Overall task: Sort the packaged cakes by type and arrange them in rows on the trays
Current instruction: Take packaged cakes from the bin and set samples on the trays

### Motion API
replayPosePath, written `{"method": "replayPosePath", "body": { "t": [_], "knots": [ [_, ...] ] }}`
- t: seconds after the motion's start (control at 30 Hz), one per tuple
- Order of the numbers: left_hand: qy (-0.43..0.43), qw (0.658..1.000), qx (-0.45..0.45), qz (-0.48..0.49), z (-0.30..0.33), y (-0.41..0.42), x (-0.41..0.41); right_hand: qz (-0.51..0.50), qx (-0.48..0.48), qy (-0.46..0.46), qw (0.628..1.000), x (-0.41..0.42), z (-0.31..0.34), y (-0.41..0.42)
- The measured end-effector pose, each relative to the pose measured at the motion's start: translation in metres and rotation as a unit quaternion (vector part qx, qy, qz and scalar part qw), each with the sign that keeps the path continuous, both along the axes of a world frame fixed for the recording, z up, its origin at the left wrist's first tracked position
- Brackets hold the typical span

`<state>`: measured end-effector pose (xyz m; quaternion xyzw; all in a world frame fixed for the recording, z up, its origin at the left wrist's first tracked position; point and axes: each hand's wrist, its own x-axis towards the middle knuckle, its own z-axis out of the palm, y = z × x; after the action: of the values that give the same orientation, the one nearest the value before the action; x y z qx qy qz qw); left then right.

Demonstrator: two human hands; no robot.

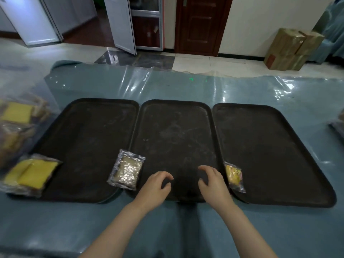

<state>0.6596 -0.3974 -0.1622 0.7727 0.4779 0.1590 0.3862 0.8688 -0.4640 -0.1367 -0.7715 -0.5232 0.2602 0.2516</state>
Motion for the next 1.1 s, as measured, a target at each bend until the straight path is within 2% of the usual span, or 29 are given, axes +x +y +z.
{"method": "replayPosePath", "body": {
  "t": [0.27,0.5,0.77,0.93,1.1],
  "knots": [
    [-0.051,0.998,0.001,0.044,0.035,0.027,-0.138,-0.016,-0.003,0.100,0.995,-0.132,0.018,0.019],
    [-0.046,0.996,0.004,0.073,0.047,0.046,-0.236,-0.002,0.014,0.141,0.990,-0.222,0.027,0.038],
    [-0.049,0.993,0.015,0.110,0.067,0.080,-0.293,0.031,0.004,0.163,0.986,-0.280,0.041,0.090],
    [-0.060,0.991,0.045,0.114,0.097,0.108,-0.317,0.067,0.014,0.165,0.984,-0.305,0.055,0.136],
    [-0.082,0.984,0.038,0.154,0.119,0.142,-0.343,0.127,0.033,0.143,0.981,-0.328,0.081,0.179]
  ]
}}
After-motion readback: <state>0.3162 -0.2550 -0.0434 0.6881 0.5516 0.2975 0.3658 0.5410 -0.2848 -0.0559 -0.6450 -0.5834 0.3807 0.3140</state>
